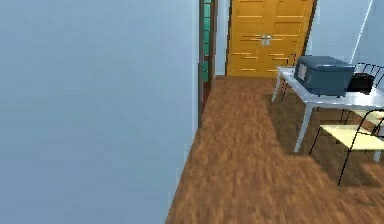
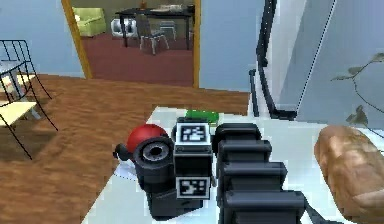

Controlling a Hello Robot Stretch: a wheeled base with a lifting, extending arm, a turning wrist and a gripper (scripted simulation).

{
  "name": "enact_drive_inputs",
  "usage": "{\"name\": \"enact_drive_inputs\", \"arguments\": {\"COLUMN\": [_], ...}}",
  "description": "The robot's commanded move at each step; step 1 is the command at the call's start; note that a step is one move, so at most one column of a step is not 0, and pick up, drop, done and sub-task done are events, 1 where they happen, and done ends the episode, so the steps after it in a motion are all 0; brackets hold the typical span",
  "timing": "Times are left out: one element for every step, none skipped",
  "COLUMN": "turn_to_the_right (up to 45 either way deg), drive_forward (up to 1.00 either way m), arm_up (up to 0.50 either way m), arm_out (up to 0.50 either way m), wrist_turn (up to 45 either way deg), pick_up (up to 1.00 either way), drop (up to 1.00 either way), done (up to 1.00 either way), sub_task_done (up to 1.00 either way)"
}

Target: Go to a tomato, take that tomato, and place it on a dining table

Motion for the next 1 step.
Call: {"name": "enact_drive_inputs", "arguments": {"turn_to_the_right": [0.0], "drive_forward": [0.45], "arm_up": [0.0], "arm_out": [0.0], "wrist_turn": [0.0], "pick_up": [0.0], "drop": [0.0], "done": [0.0], "sub_task_done": [0.0]}}
